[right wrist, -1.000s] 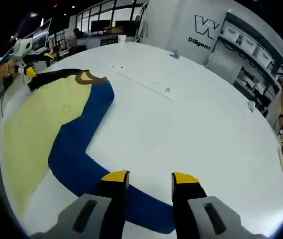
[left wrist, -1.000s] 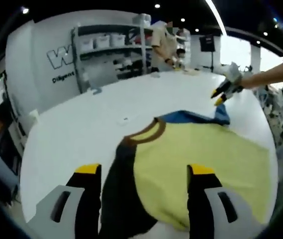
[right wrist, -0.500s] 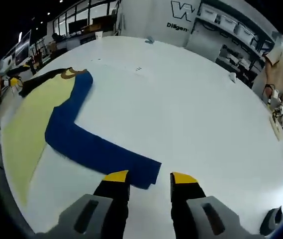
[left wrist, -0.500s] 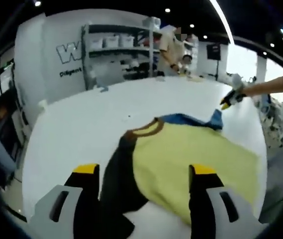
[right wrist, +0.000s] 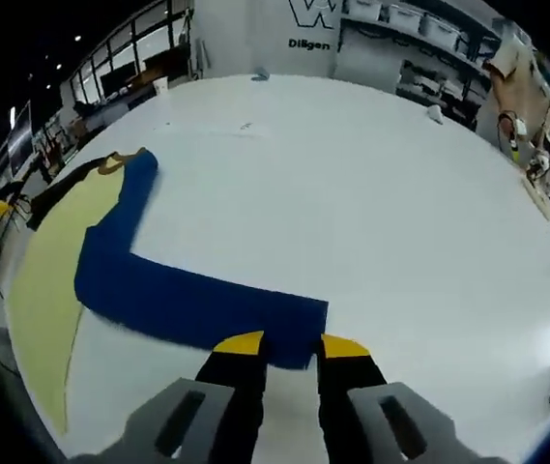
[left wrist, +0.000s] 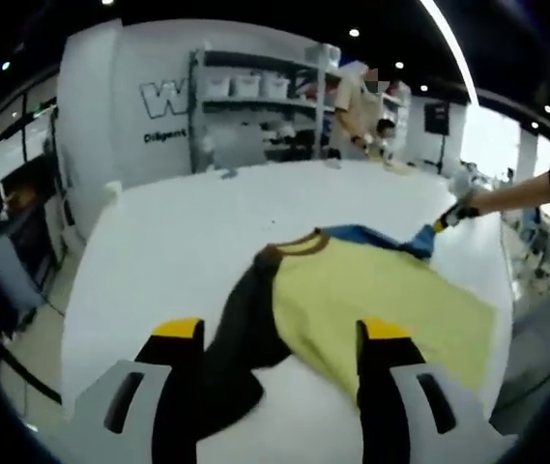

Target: Fold the garment on the visible template until the final outline fits inside the template.

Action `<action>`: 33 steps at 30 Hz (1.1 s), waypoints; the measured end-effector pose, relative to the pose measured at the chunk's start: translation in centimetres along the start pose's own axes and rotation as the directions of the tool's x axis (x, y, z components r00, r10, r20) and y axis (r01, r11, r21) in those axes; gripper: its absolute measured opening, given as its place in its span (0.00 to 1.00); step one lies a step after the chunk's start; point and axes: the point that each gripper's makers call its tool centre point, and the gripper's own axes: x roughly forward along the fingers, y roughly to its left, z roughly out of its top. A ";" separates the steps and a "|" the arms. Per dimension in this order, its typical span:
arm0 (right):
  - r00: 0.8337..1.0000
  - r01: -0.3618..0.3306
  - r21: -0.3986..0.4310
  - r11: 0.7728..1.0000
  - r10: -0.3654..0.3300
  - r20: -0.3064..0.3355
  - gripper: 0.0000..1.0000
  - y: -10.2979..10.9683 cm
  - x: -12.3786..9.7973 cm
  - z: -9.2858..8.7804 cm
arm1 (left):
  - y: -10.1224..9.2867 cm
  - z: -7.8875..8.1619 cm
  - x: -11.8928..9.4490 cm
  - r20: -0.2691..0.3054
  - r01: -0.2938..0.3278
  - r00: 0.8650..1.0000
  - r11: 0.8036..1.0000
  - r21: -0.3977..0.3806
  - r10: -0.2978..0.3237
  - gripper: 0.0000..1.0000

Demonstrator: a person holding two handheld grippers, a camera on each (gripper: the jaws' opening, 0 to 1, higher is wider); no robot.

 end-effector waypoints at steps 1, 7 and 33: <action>1.000 -0.005 0.025 1.000 0.005 0.003 0.12 -0.1 0.2 0.3 | 0.2 -0.1 -0.1 0.003 -0.002 1.000 1.000 -0.007 0.002 0.59; 0.999 -0.014 0.036 0.999 0.013 0.040 0.00 0.0 -0.2 1.0 | 0.8 -0.5 -1.2 -0.008 -0.021 1.000 1.000 -0.009 0.021 0.54; 0.986 0.122 0.155 0.980 -0.137 0.090 0.00 -7.8 -6.4 1.4 | 1.2 -1.6 -2.3 0.003 -0.044 0.999 0.996 -0.072 0.044 0.52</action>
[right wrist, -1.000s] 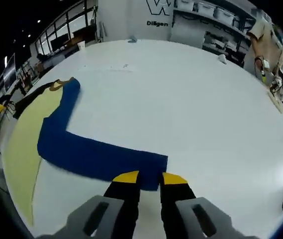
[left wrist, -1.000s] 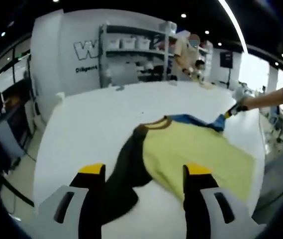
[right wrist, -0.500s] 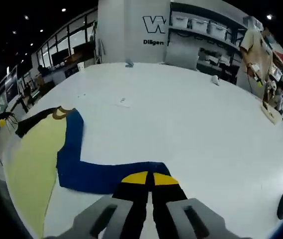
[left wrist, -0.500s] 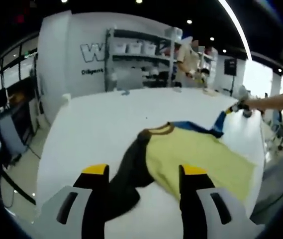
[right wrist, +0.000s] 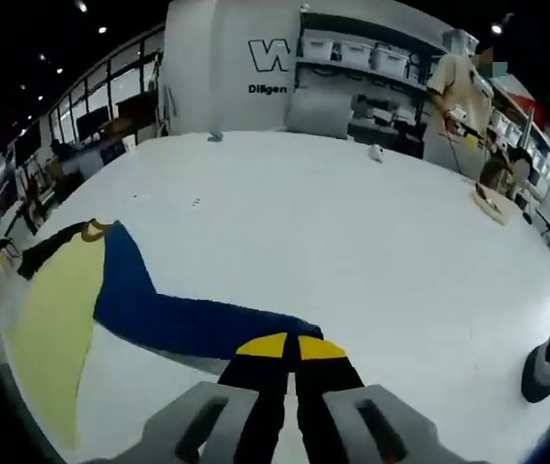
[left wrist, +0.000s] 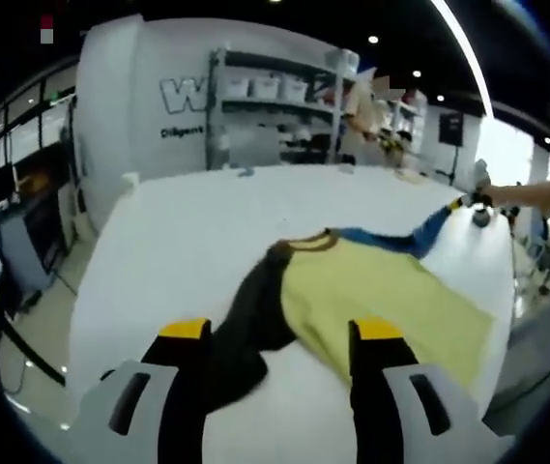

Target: Fold the garment on the visible template until the final outline fits inside the template.

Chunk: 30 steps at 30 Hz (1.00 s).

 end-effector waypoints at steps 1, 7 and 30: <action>1.000 0.000 0.002 1.000 0.000 -0.025 0.00 -0.1 0.2 -1.0 | 0.0 -0.3 0.0 -0.009 0.003 1.000 1.000 -0.002 -0.003 0.52; 0.996 -0.011 0.038 0.999 0.014 -0.091 0.00 0.2 0.8 -5.3 | 0.9 -2.2 -0.2 -0.067 -0.022 0.997 1.000 0.007 0.022 0.52; 0.996 -0.074 0.002 0.997 0.074 -0.054 0.00 3.7 -3.1 -4.9 | 2.0 -2.4 -1.5 -0.048 -0.057 0.997 0.997 -0.046 0.055 0.51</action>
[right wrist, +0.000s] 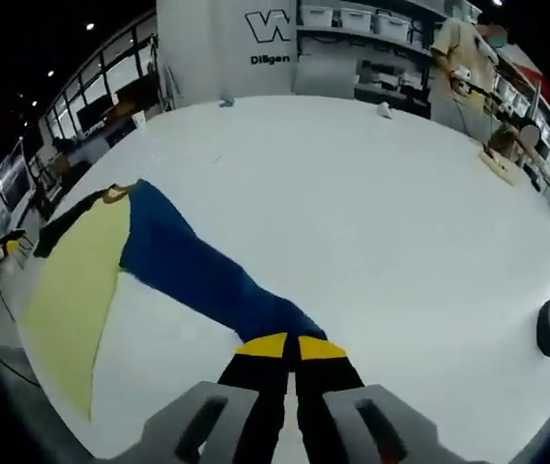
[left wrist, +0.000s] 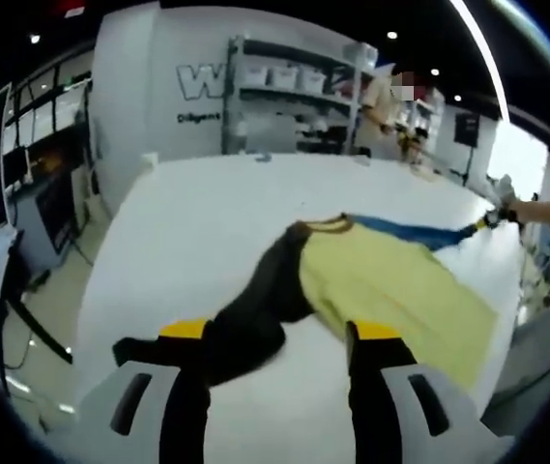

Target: Fold the garment on the visible template until the final outline fits inside the template.

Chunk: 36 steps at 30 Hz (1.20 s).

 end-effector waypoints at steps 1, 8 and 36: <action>1.000 0.007 0.001 1.000 -0.007 0.011 0.00 -0.3 -0.1 0.6 | 0.0 0.1 0.0 0.002 0.000 1.000 1.000 -0.001 0.000 0.51; 0.982 0.057 -0.103 0.993 -0.037 0.184 0.00 -0.9 -1.7 11.0 | -0.3 1.6 -0.1 0.037 0.007 0.999 1.000 0.008 -0.007 0.50; 0.992 -0.093 0.011 0.996 0.094 -0.090 0.00 5.0 1.3 -8.1 | -1.5 0.2 -0.4 0.000 0.021 1.000 1.000 -0.001 -0.021 0.49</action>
